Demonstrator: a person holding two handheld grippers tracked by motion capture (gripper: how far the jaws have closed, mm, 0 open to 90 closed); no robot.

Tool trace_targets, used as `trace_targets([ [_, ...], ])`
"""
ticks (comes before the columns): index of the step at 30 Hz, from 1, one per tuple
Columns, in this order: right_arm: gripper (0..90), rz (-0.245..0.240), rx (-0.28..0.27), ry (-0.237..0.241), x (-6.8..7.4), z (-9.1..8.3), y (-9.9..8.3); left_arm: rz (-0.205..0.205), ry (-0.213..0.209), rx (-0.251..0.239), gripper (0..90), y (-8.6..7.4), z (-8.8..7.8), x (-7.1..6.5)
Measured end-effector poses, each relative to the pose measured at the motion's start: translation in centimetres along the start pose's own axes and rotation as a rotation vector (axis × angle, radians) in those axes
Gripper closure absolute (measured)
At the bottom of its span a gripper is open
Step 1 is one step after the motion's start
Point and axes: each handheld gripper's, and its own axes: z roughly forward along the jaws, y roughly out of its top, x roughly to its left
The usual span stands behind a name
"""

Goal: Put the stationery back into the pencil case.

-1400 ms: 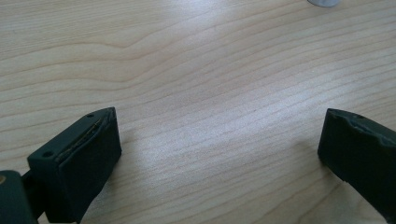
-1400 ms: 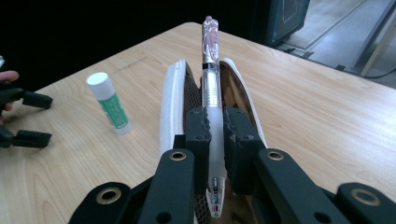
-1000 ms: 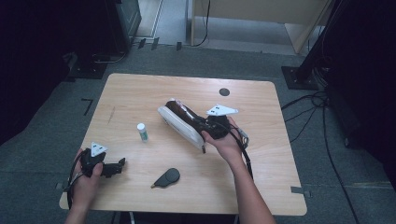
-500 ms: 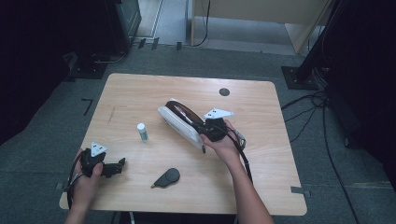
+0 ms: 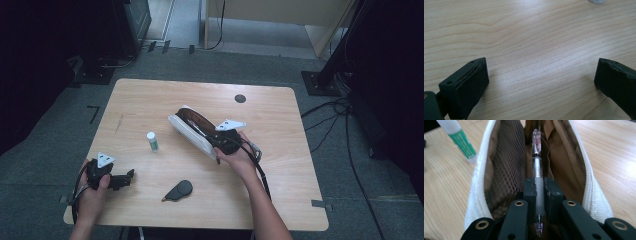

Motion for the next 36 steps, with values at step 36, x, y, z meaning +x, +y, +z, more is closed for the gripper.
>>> trace_targets([
  [36, 74.7, 0.079, 0.057, 0.012, -1.1, -0.5, 0.1, 0.000, -0.001, -0.001, 0.0, 0.0, 0.0, 0.0],
])
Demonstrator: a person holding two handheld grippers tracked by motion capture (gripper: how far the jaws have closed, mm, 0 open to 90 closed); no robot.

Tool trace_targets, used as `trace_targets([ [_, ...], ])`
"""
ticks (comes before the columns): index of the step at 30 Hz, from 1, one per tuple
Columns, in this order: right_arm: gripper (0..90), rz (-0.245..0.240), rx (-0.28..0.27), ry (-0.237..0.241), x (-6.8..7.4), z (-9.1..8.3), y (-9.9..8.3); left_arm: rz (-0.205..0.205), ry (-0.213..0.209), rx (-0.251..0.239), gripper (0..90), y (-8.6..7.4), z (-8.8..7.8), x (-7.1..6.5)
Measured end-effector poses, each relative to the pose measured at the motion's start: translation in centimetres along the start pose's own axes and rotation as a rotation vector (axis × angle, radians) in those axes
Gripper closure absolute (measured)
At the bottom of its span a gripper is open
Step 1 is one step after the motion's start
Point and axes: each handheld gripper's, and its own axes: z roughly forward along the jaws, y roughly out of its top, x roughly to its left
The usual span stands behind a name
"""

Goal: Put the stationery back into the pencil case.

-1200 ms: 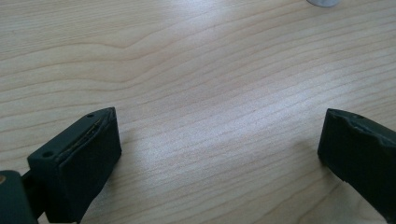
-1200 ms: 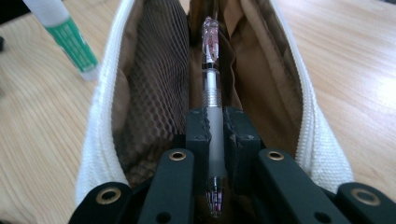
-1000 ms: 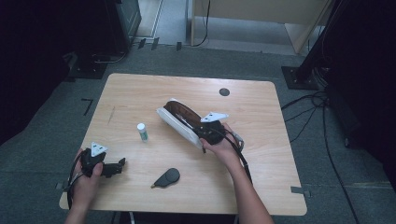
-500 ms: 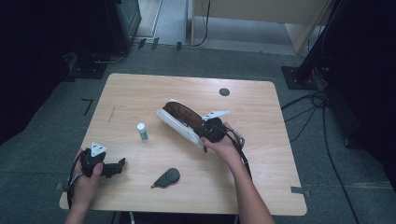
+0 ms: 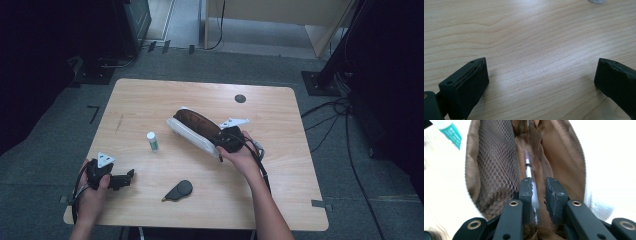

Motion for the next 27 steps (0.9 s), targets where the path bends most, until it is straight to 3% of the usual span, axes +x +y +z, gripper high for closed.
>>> trace_targets([
  [6, 73.5, 0.005, -0.065, -0.001, 0.0, -0.9, 0.1, 0.000, 0.000, 0.000, 0.0, 0.0, 0.0, 0.0],
  [12, 73.2, -0.020, -0.143, -0.026, 0.4, -2.2, 0.7, 0.000, 0.000, 0.000, 0.0, 0.0, 0.0, 0.0],
  [20, 69.7, -0.006, -0.284, -0.047, 0.9, -4.6, 1.7, 0.001, 0.000, 0.000, 0.0, 0.0, 0.0, 0.0],
  [23, 68.5, -0.013, -0.328, -0.040, 1.6, -5.3, 2.1, 0.001, 0.000, 0.001, 0.0, 0.0, 0.0, 0.0],
  [27, 65.2, -0.026, -0.340, 0.003, 2.6, -5.6, 2.7, 0.001, 0.000, 0.001, 0.0, 0.0, 0.0, 0.0],
])
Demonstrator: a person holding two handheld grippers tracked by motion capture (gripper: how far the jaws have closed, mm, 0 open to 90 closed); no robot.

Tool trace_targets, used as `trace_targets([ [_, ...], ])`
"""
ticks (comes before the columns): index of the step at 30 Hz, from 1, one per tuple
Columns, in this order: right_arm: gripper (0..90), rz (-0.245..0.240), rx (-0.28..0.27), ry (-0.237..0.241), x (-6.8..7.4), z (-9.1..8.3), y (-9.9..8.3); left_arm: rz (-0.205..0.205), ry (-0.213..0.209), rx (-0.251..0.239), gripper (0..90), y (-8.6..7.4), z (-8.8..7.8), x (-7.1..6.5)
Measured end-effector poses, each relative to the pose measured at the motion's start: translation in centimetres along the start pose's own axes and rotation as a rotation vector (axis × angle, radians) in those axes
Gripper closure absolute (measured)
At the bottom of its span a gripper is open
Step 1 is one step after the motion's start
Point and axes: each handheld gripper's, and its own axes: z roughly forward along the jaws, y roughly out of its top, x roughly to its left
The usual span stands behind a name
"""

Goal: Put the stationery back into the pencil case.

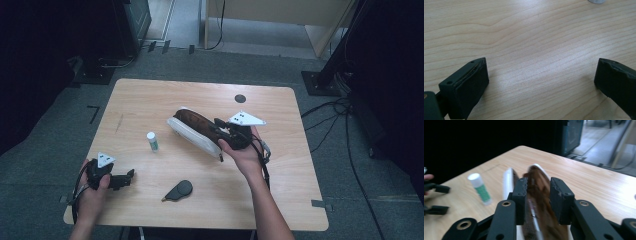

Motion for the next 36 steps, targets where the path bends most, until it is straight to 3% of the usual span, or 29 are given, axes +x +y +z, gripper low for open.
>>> trace_targets([
  [10, 59.1, -0.018, -0.007, 0.041, 2.0, 0.6, 0.8, 0.000, 0.000, -0.001, 0.0, 0.0, 0.0, 0.0],
  [36, 60.0, -0.033, 0.029, 0.140, 6.8, 5.1, 0.2, 0.000, -0.002, -0.001, 0.0, 0.0, 0.0, 0.0],
])
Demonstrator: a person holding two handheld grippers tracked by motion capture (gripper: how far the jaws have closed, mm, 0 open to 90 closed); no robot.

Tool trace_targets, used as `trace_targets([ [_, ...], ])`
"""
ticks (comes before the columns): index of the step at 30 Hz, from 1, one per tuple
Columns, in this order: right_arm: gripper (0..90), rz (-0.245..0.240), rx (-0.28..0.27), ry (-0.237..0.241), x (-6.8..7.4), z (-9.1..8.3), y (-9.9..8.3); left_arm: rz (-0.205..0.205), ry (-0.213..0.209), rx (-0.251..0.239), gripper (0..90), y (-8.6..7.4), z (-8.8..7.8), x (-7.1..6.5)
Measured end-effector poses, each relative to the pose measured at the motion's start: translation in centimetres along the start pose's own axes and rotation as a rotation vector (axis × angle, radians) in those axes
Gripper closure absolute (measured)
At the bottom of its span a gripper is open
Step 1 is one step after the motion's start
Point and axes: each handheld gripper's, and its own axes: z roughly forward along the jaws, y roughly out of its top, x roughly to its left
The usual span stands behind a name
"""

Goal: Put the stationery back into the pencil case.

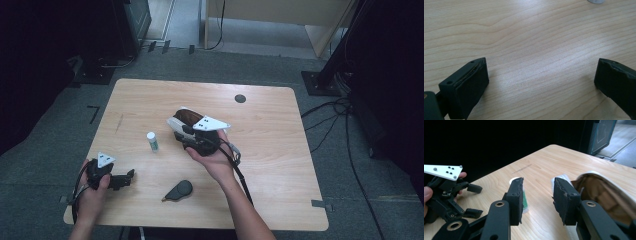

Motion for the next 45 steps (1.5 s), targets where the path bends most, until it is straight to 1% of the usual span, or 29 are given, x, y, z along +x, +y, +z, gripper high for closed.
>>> trace_targets([
  [2, 60.1, -0.008, 0.006, 0.005, 0.4, 0.6, -0.1, 0.000, 0.000, 0.000, 0.0, 0.0, 0.0, 0.0],
  [9, 60.6, -0.014, 0.016, 0.015, 1.4, 2.1, -0.4, -0.002, -0.001, -0.002, 0.0, 0.0, 0.0, 0.0],
  [17, 60.9, 0.000, 0.031, 0.028, 2.2, 4.2, -0.9, -0.002, -0.002, -0.002, 0.0, 0.0, 0.0, 0.0],
  [27, 60.7, -0.007, 0.051, 0.020, 2.8, 6.3, -1.4, 0.002, -0.004, -0.001, 0.0, 0.0, 0.0, 0.0],
  [28, 60.7, -0.007, 0.051, 0.020, 2.8, 6.3, -1.4, 0.002, -0.004, -0.001, 0.0, 0.0, 0.0, 0.0],
  [29, 60.7, -0.009, 0.061, 0.018, 3.0, 6.7, -1.5, 0.003, -0.003, -0.001, 0.0, 0.0, 0.0, 0.0],
  [35, 60.5, -0.010, 0.071, 0.004, 3.0, 7.7, -1.7, 0.005, -0.004, 0.001, 0.0, 0.0, 0.0, 0.0],
  [39, 60.0, 0.000, 0.076, -0.002, 3.0, 8.5, -1.8, 0.005, -0.004, 0.000, 0.0, 0.0, 0.0, 0.0],
  [45, 58.2, -0.012, 0.089, -0.006, 3.2, 9.6, -2.0, 0.005, -0.005, 0.000, 0.0, 0.0, 0.0, 0.0],
])
